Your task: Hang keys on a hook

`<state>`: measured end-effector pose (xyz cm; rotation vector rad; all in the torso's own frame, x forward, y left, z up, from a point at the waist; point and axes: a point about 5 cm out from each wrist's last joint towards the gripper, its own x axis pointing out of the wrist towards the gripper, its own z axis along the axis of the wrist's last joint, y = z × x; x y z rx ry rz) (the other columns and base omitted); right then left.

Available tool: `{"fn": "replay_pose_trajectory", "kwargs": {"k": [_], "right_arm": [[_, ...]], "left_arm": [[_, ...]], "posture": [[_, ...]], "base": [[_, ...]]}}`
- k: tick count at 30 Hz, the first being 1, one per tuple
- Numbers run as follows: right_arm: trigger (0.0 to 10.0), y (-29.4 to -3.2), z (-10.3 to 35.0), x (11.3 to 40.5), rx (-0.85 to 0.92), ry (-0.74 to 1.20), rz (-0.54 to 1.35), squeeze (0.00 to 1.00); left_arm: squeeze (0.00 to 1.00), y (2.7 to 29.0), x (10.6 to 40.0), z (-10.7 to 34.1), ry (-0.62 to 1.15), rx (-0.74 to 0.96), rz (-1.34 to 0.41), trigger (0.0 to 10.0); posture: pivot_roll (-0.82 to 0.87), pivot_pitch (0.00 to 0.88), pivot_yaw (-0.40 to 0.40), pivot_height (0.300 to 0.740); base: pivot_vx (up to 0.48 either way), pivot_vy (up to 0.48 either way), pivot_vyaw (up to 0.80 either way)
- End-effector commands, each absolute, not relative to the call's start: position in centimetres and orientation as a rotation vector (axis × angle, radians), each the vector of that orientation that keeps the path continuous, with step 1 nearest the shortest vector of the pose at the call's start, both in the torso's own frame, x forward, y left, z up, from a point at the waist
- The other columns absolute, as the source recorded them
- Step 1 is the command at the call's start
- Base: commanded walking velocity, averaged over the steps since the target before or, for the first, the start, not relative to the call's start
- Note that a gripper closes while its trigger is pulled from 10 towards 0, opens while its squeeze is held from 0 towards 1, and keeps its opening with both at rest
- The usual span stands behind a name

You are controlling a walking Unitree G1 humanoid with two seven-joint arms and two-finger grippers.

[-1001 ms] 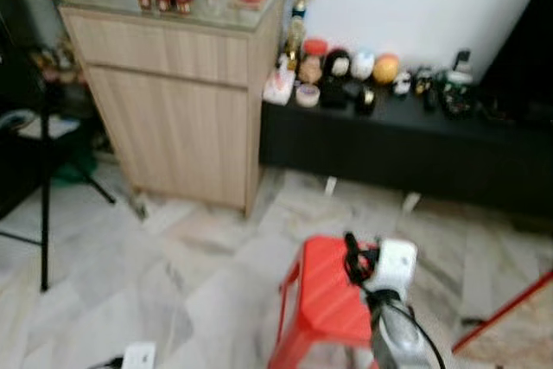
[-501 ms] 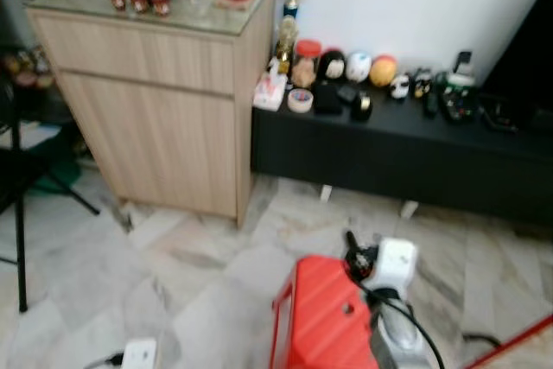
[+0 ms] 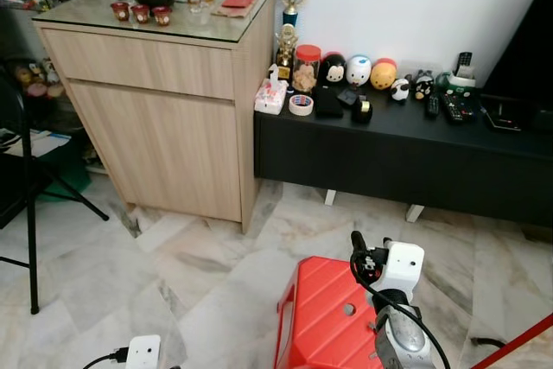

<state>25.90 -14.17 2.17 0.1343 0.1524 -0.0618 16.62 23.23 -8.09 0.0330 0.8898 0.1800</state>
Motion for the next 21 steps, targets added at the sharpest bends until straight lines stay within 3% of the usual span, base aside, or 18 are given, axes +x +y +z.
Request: {"fn": "replay_pose_trajectory", "kwargs": {"k": [1,10,21], "right_arm": [[10.0,-14.56,2.62,26.1,0.137,0.124,-0.087,0.0],[10.0,-14.86,2.7,26.28,0.115,0.124,-0.104,0.0],[10.0,-14.61,2.54,26.36,0.117,0.136,-0.104,0.0]], "left_arm": [[0.0,23.17,16.22,-8.28,0.9,0.032,0.176,10.0],[0.0,23.08,16.33,-8.24,0.894,0.034,0.173,10.0],[0.0,22.81,16.72,-8.1,0.875,0.038,0.168,10.0]], "posture": [[0.06,0.004,-0.073,0.74],[0.06,0.005,-0.072,0.74],[0.06,0.004,-0.073,0.673]], "base": [[0.0,0.0,0.0],[0.0,0.0,0.0],[0.0,0.0,0.0]]}}
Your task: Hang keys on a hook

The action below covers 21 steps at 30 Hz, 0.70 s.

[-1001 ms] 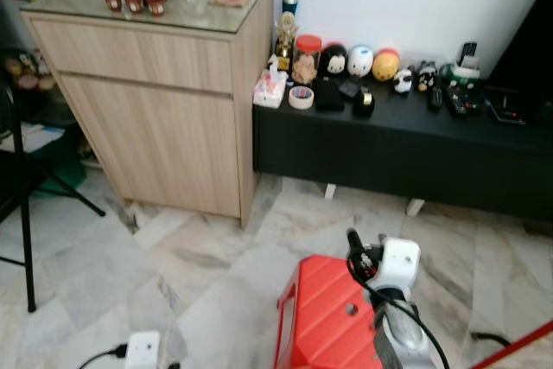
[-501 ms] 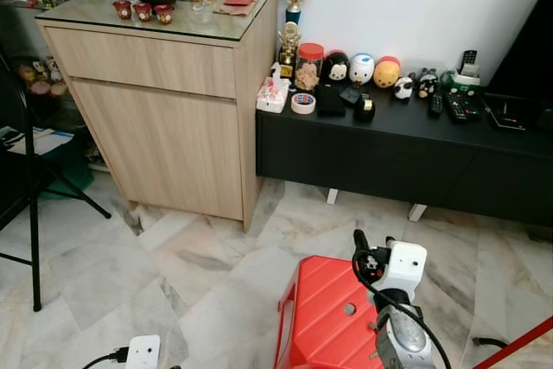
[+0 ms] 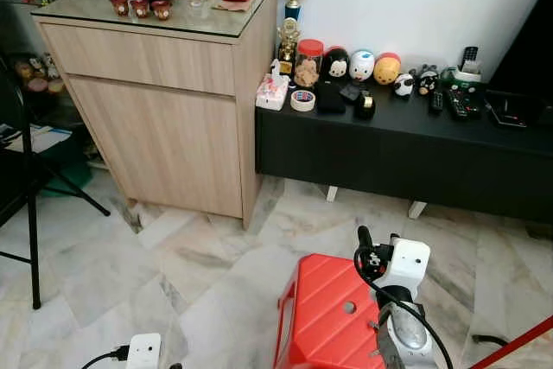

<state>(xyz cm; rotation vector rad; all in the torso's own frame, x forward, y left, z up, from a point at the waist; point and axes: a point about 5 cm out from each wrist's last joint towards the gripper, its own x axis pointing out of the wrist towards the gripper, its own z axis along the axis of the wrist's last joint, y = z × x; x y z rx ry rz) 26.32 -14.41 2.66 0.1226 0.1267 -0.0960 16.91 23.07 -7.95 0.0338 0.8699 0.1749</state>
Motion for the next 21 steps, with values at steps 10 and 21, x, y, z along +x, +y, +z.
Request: {"fn": "replay_pose_trajectory", "kwargs": {"k": [10,21], "right_arm": [[10.0,-14.72,2.63,26.31,0.116,0.123,-0.109,0.0],[10.0,-14.77,2.66,26.39,0.121,0.121,-0.113,0.0]], "left_arm": [[0.0,22.66,16.88,-8.06,0.871,0.037,0.167,10.0],[0.0,22.48,17.19,-7.92,0.852,0.03,0.165,10.0]], "posture": [[0.06,0.004,-0.073,0.633],[0.06,0.003,-0.075,0.633]], "base": [[0.0,0.0,0.0],[0.0,0.0,0.0]]}}
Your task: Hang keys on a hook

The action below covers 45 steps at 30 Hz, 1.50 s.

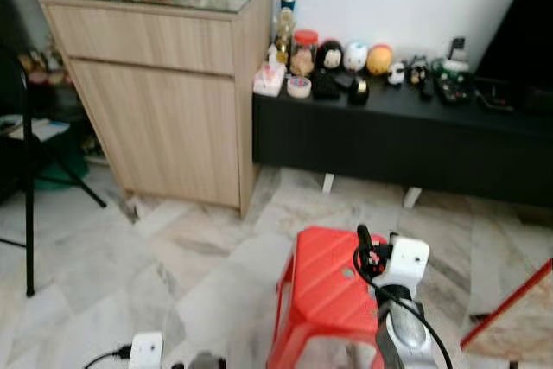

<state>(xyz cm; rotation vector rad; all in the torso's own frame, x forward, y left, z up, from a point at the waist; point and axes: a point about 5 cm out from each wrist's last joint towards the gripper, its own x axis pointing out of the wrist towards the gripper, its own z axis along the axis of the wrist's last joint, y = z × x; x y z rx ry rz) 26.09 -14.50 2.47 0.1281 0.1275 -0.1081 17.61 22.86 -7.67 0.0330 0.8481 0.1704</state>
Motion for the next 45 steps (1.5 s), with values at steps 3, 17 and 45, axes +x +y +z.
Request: {"fn": "replay_pose_trajectory", "kwargs": {"k": [3,17,45], "right_arm": [[10.0,-14.77,2.65,26.38,0.121,0.123,-0.113,0.0],[10.0,-14.56,2.56,26.44,0.125,0.126,-0.108,0.0],[10.0,-14.7,2.37,26.38,0.114,0.141,-0.119,0.0]], "left_arm": [[0.0,22.48,17.19,-7.92,0.853,0.029,0.165,10.0],[0.0,22.77,16.88,-8.02,0.868,0.032,0.16,10.0],[0.0,22.84,16.98,-7.97,0.869,0.035,0.165,10.0]], "posture": [[0.06,0.004,-0.074,0.633],[0.06,0.0,-0.071,0.633],[0.06,0.002,-0.071,0.633]], "base": [[0.0,0.0,0.0],[0.0,0.0,0.0],[0.273,0.0,0.0]]}}
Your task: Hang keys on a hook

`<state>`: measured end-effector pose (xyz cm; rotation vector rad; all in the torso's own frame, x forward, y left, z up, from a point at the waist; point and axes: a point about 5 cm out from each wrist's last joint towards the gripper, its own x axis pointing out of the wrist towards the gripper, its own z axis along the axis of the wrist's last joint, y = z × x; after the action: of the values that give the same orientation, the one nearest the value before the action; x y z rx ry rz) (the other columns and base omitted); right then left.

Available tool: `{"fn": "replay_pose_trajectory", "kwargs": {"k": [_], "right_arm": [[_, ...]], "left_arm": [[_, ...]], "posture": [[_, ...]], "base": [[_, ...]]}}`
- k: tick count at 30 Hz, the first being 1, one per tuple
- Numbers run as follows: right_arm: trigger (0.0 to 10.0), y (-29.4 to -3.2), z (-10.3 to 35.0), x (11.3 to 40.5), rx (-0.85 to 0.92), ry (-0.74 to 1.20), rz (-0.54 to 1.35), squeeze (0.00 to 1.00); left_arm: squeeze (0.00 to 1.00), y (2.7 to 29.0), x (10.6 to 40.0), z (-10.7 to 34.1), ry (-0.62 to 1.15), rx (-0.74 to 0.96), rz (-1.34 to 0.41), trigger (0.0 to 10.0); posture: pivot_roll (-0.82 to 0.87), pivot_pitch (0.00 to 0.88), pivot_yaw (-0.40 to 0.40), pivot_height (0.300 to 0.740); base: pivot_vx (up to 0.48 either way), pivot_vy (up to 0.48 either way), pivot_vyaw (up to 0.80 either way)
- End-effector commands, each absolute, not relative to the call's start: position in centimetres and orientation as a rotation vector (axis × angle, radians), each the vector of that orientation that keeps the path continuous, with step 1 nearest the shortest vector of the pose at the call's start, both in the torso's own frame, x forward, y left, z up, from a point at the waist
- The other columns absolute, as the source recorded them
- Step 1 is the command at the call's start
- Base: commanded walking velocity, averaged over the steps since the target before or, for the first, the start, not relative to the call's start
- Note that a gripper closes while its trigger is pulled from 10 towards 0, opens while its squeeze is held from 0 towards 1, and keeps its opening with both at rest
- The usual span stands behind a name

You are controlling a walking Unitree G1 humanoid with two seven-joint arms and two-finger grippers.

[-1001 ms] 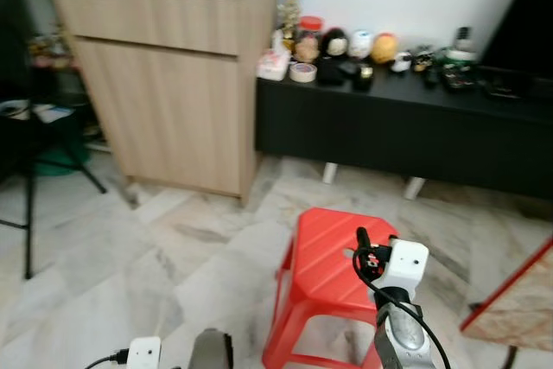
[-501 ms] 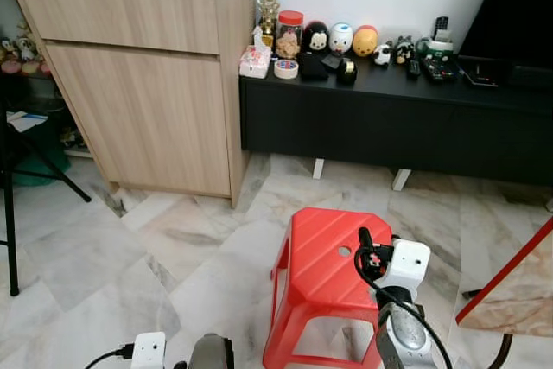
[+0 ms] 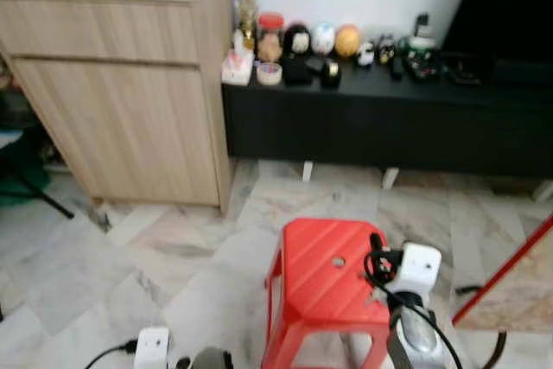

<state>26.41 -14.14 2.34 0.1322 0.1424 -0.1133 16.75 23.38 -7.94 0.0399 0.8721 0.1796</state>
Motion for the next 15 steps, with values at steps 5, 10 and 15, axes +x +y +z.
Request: {"fn": "replay_pose_trajectory", "kwargs": {"k": [5,10,15], "right_arm": [[10.0,-14.48,2.32,26.38,0.115,0.145,-0.109,0.0],[10.0,-14.23,2.41,26.38,0.098,0.141,-0.08,0.0],[10.0,-14.2,2.4,26.35,0.101,0.143,-0.083,0.0]], "left_arm": [[0.0,22.88,16.95,-7.98,0.87,0.035,0.17,10.0],[0.0,22.88,16.78,-8.07,0.878,0.035,0.169,10.0],[0.0,22.93,16.7,-8.1,0.882,0.034,0.17,10.0]], "posture": [[0.06,0.003,-0.071,0.633],[0.06,0.005,-0.07,0.633],[0.06,0.005,-0.07,0.633]], "base": [[0.0,0.0,0.0],[0.0,0.0,0.12],[0.0,0.0,0.76]]}}
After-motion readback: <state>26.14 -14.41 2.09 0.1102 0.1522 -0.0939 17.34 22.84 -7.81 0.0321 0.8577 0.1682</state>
